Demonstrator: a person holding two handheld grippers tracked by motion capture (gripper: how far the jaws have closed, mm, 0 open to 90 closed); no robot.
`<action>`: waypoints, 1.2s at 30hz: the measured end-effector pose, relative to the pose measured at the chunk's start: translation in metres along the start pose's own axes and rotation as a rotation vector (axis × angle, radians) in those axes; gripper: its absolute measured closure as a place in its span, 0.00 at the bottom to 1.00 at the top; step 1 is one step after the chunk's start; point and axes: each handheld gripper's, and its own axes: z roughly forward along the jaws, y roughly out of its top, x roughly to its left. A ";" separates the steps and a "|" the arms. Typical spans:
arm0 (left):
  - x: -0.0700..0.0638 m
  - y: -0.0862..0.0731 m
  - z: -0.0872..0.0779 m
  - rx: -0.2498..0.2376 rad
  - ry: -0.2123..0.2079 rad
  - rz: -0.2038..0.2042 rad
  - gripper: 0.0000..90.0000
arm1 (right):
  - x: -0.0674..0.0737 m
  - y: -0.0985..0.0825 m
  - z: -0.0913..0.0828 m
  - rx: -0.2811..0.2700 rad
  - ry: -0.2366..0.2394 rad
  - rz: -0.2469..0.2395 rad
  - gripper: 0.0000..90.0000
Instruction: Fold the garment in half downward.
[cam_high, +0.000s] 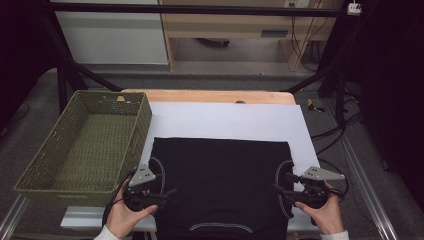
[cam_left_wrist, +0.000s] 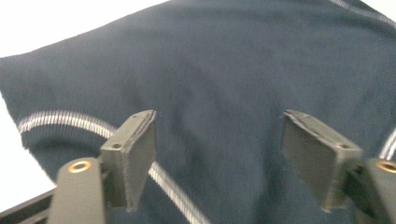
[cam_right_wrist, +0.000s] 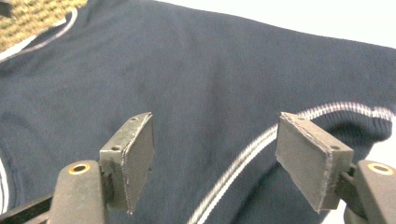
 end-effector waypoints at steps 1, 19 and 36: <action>0.000 0.003 0.003 -0.006 -0.003 0.005 0.25 | -0.001 0.002 0.001 -0.006 0.002 0.003 0.30; 0.021 0.036 0.036 -0.069 -0.016 0.021 0.01 | -0.026 0.018 0.020 -0.022 -0.054 0.031 0.07; 0.057 0.062 0.056 -0.055 0.061 -0.012 0.00 | -0.039 0.022 0.025 -0.030 -0.104 0.022 0.07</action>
